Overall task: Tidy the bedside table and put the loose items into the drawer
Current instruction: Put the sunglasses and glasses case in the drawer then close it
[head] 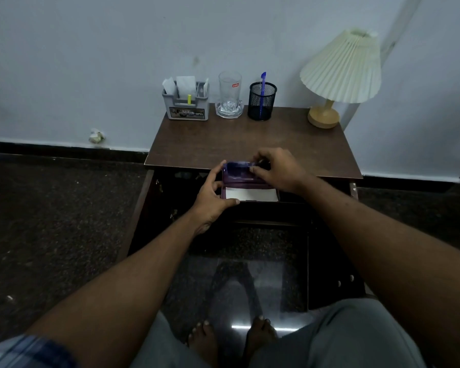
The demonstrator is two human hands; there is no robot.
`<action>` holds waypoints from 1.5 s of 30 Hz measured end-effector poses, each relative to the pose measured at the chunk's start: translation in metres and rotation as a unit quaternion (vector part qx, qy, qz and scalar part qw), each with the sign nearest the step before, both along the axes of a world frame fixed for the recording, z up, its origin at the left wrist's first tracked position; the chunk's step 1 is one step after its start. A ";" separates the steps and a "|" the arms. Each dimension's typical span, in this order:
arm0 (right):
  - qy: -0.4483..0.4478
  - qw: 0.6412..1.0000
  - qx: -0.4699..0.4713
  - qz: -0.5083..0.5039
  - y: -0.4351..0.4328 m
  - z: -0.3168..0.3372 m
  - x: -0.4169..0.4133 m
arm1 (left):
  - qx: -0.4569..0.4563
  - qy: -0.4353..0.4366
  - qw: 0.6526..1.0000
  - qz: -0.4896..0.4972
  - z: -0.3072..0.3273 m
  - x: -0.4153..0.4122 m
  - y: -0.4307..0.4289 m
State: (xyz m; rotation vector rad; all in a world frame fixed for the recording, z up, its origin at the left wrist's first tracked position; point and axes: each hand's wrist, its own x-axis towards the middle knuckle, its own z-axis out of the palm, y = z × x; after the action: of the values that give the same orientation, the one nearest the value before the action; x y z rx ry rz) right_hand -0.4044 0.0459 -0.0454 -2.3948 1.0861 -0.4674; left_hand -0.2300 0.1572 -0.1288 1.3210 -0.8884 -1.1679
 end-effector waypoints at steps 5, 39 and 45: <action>0.016 1.000 -0.008 0.016 0.027 -0.026 -0.011 | -0.005 -0.015 1.000 0.008 0.008 0.001 0.008; -0.380 0.821 0.338 -0.258 0.049 -0.072 -0.037 | 0.040 0.103 0.992 0.061 0.009 -0.014 0.004; -0.381 0.824 0.330 -0.258 0.050 -0.073 -0.035 | 0.040 0.104 0.991 0.078 0.012 -0.017 0.004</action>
State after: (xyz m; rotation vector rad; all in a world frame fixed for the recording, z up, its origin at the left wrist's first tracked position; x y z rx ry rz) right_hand -0.4392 0.0961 -0.1185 -1.1077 1.2082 -0.9376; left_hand -0.2466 0.1614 -0.1172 1.2805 -0.5826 -1.2038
